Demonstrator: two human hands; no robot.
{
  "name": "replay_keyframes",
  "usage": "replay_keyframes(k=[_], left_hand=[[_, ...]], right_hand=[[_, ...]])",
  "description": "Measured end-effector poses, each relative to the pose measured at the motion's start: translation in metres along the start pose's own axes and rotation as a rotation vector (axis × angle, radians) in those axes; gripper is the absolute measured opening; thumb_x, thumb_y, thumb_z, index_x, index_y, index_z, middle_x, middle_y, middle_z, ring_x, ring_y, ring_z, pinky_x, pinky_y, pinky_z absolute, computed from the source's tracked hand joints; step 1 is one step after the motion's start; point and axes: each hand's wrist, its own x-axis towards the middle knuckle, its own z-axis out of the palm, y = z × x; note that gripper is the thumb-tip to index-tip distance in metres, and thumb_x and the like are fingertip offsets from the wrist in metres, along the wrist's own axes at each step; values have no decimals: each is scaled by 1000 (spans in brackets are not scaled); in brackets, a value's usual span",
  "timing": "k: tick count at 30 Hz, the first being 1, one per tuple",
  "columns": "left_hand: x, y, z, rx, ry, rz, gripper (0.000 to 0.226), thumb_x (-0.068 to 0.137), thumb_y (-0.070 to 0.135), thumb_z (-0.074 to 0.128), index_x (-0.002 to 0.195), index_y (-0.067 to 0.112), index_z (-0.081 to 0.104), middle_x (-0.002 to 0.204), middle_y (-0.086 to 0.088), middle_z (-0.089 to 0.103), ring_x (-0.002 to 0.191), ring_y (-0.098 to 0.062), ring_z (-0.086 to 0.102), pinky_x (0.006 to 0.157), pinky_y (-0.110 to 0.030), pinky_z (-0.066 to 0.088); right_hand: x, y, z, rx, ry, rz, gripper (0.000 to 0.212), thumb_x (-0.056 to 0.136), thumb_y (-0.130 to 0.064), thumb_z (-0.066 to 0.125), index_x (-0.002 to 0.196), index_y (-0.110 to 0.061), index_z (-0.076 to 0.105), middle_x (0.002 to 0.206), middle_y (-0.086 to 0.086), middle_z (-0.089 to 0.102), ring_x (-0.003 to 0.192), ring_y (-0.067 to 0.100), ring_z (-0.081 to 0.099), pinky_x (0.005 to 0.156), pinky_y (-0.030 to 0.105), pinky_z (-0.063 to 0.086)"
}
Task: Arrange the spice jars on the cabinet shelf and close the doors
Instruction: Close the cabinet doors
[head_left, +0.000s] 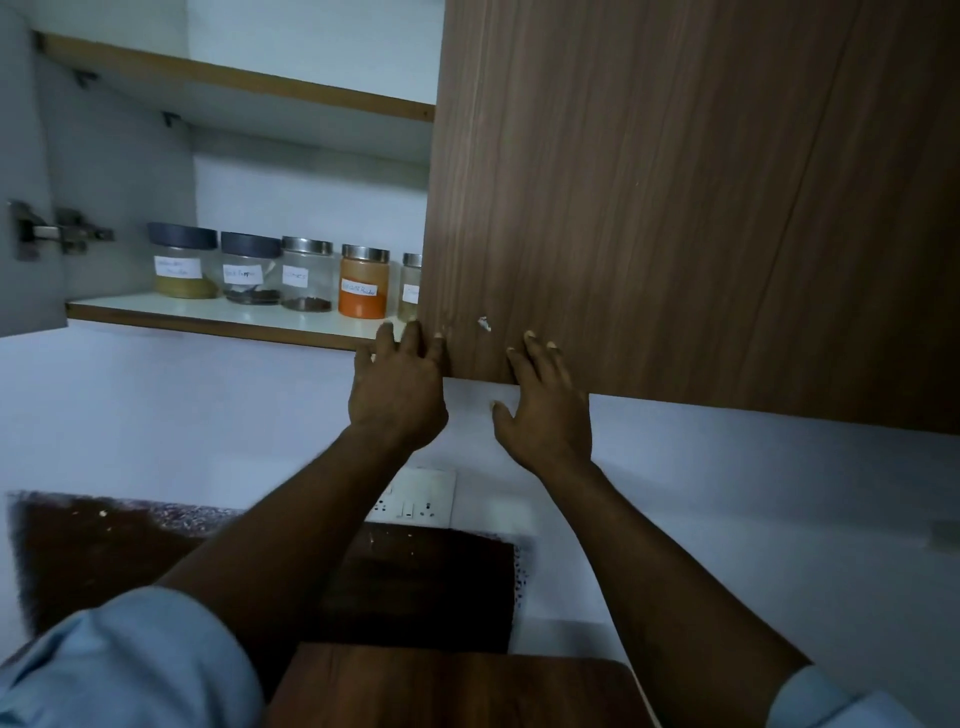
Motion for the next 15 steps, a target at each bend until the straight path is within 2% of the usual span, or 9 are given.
replay_keyframes(k=[5, 8, 12, 15], left_hand=[[-24, -5, -7, -8, 18, 8, 73, 88, 36, 66, 153, 22, 37, 161, -6, 32, 147, -36, 25, 109, -56, 37], [-39, -19, -20, -2, 15, -46, 72, 89, 36, 66, 153, 21, 37, 161, -6, 35, 147, -34, 28, 109, -55, 37], [-64, -58, -46, -33, 85, -124, 65, 91, 33, 64, 151, 19, 43, 152, -6, 48, 139, -33, 40, 103, -51, 43], [-89, -101, -67, -66, 139, -201, 58, 92, 30, 63, 147, 17, 49, 144, -7, 56, 132, -34, 47, 97, -49, 46]], right_hand=[[-8, -7, -7, 89, -31, 29, 75, 93, -43, 67, 158, -23, 36, 168, -2, 27, 156, 25, 23, 120, 52, 33], [-19, -35, -10, 230, 8, 7, 72, 91, -40, 71, 155, -21, 43, 164, -1, 37, 151, 24, 34, 117, 49, 39], [-30, -97, -19, 365, 32, -99, 61, 90, -41, 71, 144, -20, 54, 152, 0, 53, 140, 23, 49, 110, 42, 48], [-35, -152, -27, 392, 0, -229, 58, 91, -43, 70, 143, -21, 54, 147, -1, 57, 134, 22, 53, 109, 41, 49]])
